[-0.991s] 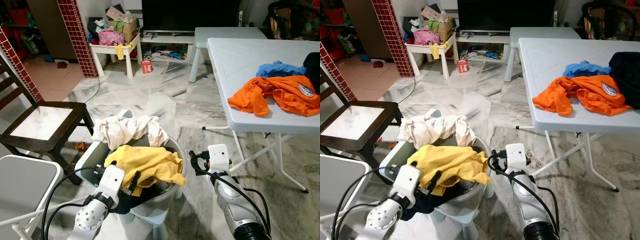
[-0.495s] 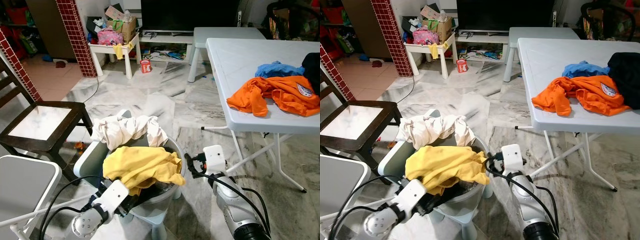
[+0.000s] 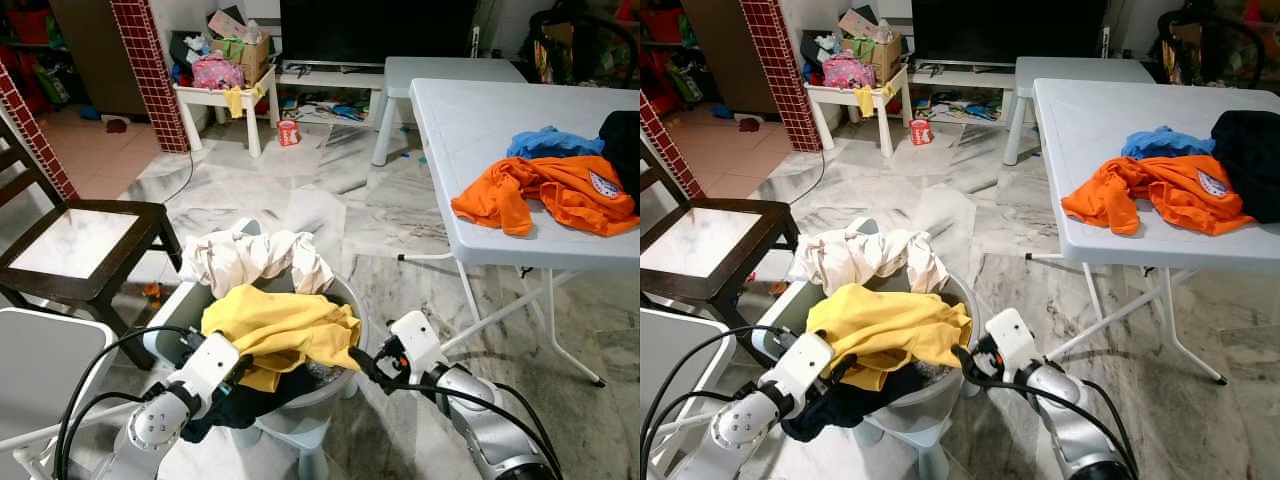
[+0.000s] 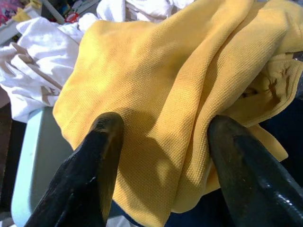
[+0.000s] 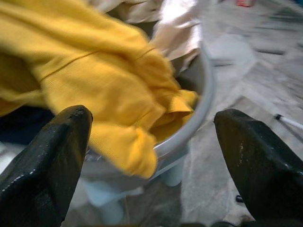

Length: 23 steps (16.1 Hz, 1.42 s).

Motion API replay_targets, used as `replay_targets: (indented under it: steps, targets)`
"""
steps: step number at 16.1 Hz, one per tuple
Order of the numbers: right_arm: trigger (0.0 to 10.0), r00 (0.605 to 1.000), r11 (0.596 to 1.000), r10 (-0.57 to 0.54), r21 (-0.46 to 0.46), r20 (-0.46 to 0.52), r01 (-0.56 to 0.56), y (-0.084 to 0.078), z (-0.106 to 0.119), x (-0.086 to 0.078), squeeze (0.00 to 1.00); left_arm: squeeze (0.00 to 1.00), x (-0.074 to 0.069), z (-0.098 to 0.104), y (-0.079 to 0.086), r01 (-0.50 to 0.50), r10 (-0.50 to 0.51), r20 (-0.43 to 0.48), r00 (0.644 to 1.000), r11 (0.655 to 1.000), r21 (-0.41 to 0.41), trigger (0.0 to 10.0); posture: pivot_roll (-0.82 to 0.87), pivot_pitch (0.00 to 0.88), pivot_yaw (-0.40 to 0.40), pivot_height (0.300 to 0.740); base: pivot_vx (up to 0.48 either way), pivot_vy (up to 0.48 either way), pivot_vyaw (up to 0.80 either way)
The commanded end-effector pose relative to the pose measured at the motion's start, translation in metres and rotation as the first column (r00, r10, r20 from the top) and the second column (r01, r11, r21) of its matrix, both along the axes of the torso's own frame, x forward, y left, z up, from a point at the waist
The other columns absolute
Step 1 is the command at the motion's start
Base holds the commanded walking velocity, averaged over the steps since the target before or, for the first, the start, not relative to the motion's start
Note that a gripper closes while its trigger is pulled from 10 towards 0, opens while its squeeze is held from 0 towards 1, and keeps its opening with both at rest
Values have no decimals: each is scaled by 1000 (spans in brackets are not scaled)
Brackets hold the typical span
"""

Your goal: Hang hanger

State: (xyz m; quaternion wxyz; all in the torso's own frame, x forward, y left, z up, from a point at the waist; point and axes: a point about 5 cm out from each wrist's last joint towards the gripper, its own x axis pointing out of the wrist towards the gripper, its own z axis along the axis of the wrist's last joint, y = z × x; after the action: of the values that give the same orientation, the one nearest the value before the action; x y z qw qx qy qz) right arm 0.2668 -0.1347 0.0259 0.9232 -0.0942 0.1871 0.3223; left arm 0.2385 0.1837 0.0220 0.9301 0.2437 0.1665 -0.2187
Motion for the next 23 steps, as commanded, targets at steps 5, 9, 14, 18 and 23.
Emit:
replay_targets:
  steps: [5,9,14,18,23]
  targets:
    - [10000,998,998,54,-25,15,-53,5,3,0,0,0,17,16,-7,-4,6,17,1000,993,-118,0,-27,0,-5,740,0,0,0]
    - [10000,998,997,60,-48,15,-60,9,-1,-2,0,0,19,10,-2,3,-3,-4,1000,995,-97,0,-28,0,3,740,0,0,0]
    - [10000,999,997,51,-56,19,-50,8,0,0,0,0,20,6,3,9,-11,-26,1000,996,-91,0,-27,0,-2,740,0,0,0]
    - [10000,998,997,52,-64,28,-50,9,1,3,0,0,35,33,1,3,2,24,1000,976,-218,0,-27,0,-1,740,0,0,0]
    - [10000,998,996,50,-73,32,-48,11,-1,2,0,0,59,104,-4,20,23,57,998,758,-652,0,-28,0,5,740,0,0,0]
